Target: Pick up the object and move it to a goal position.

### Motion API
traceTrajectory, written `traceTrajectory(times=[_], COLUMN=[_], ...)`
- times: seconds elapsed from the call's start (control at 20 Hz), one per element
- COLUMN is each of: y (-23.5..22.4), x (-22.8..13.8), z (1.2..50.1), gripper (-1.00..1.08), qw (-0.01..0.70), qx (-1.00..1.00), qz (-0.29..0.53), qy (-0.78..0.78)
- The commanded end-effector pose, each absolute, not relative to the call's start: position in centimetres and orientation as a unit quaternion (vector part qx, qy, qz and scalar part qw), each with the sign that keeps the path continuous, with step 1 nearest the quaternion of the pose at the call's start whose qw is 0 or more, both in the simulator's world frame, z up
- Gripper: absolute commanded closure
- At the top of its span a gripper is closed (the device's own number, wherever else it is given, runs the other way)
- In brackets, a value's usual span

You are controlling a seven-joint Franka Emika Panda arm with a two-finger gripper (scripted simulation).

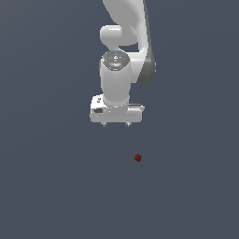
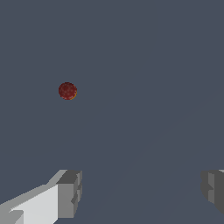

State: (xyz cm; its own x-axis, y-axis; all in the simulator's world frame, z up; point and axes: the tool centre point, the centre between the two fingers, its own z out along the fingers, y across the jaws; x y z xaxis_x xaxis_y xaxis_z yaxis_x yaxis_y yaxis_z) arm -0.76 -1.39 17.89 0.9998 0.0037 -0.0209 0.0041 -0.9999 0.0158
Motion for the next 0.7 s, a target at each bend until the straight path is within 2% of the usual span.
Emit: traceTrajectory(times=[0.0,0.4,0.65], y=[-1.4,1.8,1.8], x=[-0.8,-1.4,-1.4], z=[17.9,16.6,16.6], gripper=[-0.92,-0.92,-0.92], qw=[0.008,0.0,0.0], qx=[1.0,0.999,0.999], qz=[-0.01,-0.025,-0.025], qy=[0.002,0.034,0.034])
